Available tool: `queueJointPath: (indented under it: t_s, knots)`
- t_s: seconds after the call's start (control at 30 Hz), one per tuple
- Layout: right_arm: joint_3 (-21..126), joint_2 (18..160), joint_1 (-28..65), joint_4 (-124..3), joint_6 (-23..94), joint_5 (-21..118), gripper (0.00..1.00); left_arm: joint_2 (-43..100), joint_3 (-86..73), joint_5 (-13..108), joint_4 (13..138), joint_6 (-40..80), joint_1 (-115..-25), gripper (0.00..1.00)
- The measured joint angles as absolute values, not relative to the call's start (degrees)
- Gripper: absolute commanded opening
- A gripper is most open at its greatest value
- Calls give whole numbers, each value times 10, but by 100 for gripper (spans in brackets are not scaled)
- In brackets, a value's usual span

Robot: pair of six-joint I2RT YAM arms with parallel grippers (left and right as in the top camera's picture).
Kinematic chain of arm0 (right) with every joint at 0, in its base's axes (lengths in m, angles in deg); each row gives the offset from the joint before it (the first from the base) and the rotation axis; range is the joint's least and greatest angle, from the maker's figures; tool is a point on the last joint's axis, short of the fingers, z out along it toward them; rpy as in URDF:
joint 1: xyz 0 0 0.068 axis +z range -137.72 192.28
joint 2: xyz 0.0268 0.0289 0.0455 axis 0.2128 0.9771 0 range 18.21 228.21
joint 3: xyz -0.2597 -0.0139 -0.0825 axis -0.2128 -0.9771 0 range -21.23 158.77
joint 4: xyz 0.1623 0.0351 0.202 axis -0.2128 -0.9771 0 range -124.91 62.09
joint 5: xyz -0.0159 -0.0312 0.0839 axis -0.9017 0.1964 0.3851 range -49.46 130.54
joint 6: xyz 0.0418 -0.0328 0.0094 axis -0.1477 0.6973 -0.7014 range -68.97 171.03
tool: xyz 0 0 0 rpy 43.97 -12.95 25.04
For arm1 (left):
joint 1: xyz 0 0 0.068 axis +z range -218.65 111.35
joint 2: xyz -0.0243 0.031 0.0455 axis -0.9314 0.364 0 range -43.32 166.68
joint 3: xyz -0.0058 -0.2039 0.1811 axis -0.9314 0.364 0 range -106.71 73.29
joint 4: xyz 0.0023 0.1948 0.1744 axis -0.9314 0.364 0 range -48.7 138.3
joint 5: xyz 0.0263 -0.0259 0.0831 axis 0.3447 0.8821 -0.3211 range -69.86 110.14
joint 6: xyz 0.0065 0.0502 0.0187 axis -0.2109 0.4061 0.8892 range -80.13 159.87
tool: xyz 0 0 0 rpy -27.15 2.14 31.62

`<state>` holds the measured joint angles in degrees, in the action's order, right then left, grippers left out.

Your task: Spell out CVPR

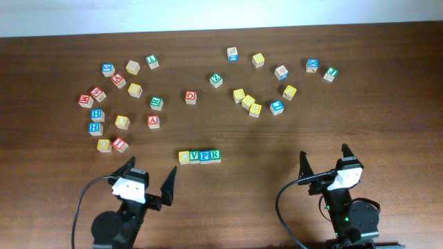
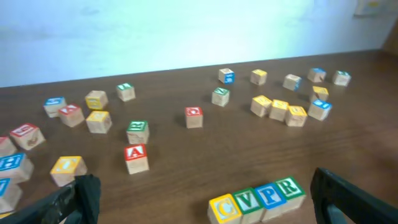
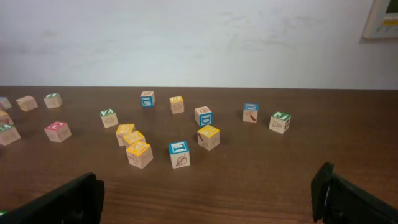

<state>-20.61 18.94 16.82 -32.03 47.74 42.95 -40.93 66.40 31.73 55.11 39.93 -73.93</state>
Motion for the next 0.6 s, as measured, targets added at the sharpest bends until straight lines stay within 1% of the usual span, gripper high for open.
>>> queueJointPath:
  t_s: [0.13, 0.27, 0.33, 0.5, 0.6]
  knots:
    - [-206, 189, 168, -320, 478, 430, 98, -424, 681, 312, 535, 399, -703, 99]
    - [-206, 189, 168, -320, 478, 430, 98, -425, 711, 292, 461, 399, -678, 99]
    - [-206, 189, 168, -320, 478, 430, 98, -425, 722, 280, 450, 399, -665, 99]
    - [-206, 189, 168, -320, 478, 430, 98, -425, 724, 178, 455, 399, -648, 99]
    - [-206, 189, 168, -320, 478, 430, 98, -425, 724, 151, 456, 399, -628, 99]
